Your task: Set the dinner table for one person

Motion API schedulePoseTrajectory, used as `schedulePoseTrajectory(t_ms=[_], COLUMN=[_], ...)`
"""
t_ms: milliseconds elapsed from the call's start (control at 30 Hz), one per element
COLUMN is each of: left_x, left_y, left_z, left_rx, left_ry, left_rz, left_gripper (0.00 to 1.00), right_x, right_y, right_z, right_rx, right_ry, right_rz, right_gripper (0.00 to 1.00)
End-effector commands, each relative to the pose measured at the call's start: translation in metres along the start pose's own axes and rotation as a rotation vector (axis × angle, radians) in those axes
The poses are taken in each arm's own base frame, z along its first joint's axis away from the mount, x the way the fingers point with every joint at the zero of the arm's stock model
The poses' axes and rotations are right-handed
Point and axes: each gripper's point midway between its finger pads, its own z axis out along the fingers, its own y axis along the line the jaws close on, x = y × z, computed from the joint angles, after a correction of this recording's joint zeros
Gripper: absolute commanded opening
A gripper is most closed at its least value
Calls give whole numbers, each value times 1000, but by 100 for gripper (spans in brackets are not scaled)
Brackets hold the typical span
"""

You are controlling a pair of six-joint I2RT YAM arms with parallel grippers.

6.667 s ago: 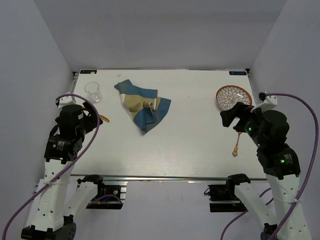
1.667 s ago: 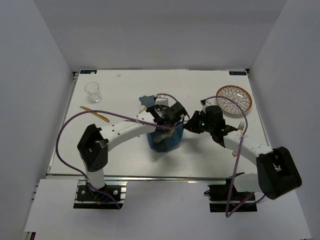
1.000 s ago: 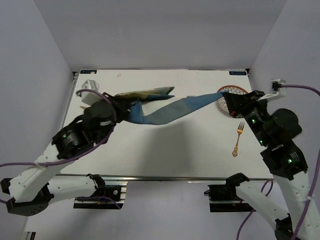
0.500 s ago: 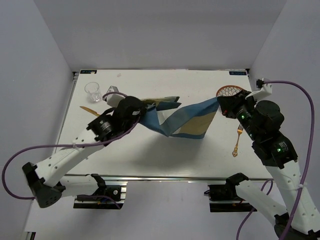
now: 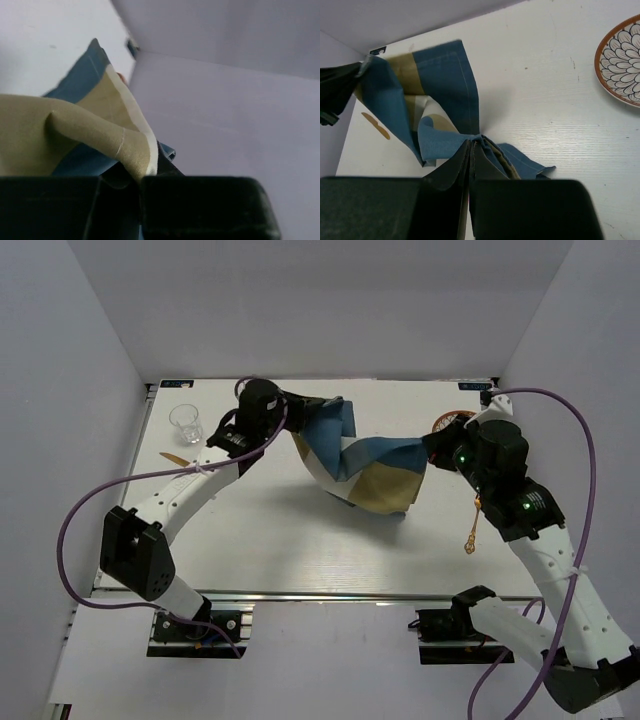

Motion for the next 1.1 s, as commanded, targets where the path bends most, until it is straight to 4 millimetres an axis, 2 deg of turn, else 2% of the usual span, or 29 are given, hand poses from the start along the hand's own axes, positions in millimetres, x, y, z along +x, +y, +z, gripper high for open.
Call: schedulePoseTrajectory(t_ms=[0, 33, 100, 133, 167, 200, 233, 267, 300, 333, 367, 400, 467, 500, 533, 567, 633, 700, 733, 767, 800, 833, 867, 900, 933, 967, 1000, 1033, 1067], left_x=[2, -6, -25, -32, -45, -50, -56, -63, -74, -80, -83, -91, -91, -95, -103, -100, -106, -100, -100, -98, -95, -91, -90, -89, -92, -93, -91, -92, -99], left_y=[-95, -102, -112, -124, -130, -141, -144, -149, -154, -155, -147, -150, -130, -105, -89, -59, -35, -9, -2, 3, 13, 20, 27, 41, 48, 64, 62, 84, 74], left_z=[-42, -46, -48, -53, -55, -61, -59, -61, -63, -65, -63, -73, -70, -72, -69, -62, -56, -42, -41, -40, -35, -32, -31, -30, -32, -31, -45, -43, -60], left_rx=[428, 459, 467, 497, 523, 587, 615, 650, 699, 727, 734, 804, 834, 864, 861, 848, 832, 775, 759, 732, 688, 642, 587, 533, 501, 425, 411, 293, 275], left_ry=[120, 110, 71, 57, 31, 36, 39, 40, 48, 51, 64, 64, 106, 99, 93, 103, 113, 131, 132, 130, 124, 132, 109, 93, 58, 39, 12, -7, -81], left_rz=[-80, -84, -88, -86, -82, -65, -64, -60, -59, -58, -66, -59, -118, -136, -196, -226, -227, -209, -184, -167, -126, -109, -67, -67, -62, -71, -29, -42, 19], left_gripper=[0, 0, 0, 0, 0, 0, 0, 0, 0, 0, 0, 0, 0, 0, 0, 0, 0, 0, 0, 0, 0, 9, 17, 38, 50, 62, 82, 87, 95], right_x=[-27, -42, -45, -64, -73, -71, -100, -107, -108, -118, -133, -136, -134, -133, -126, -113, -93, -69, -66, -47, -43, -41, -29, -25, -22, -17, -7, -7, -2], right_y=[12, 13, 17, 25, 29, 33, 41, 48, 51, 50, 51, 50, 49, 39, 35, 18, 6, -13, -17, -27, -32, -33, -37, -39, -38, -36, -39, -37, -37], right_z=[9, 9, 28, 29, 34, 51, 50, 53, 67, 70, 75, 78, 86, 88, 90, 95, 97, 95, 89, 91, 90, 84, 85, 83, 79, 77, 76, 69, 67], right_rx=[-32, -32, -31, -58, -69, -91, -113, -148, -165, -163, -163, -176, -188, -168, -171, -143, -130, -109, -102, -89, -79, -80, -86, -86, -95, -111, -113, -121, -126], right_ry=[-56, -81, -51, -74, -79, -46, -108, -110, -85, -100, -117, -113, -97, -95, -79, -62, -31, -13, -21, 7, 8, 0, 22, 27, 26, 38, 58, 51, 57], right_rz=[-6, -4, -16, -15, -18, -30, -36, -53, -73, -88, -98, -119, -132, -127, -123, -114, -105, -91, -85, -77, -71, -65, -61, -57, -57, -54, -47, -45, -42], right_gripper=[0, 0, 0, 0, 0, 0, 0, 0, 0, 0, 0, 0, 0, 0, 0, 0, 0, 0, 0, 0, 0, 0, 0, 5, 13, 36, 51, 62, 74])
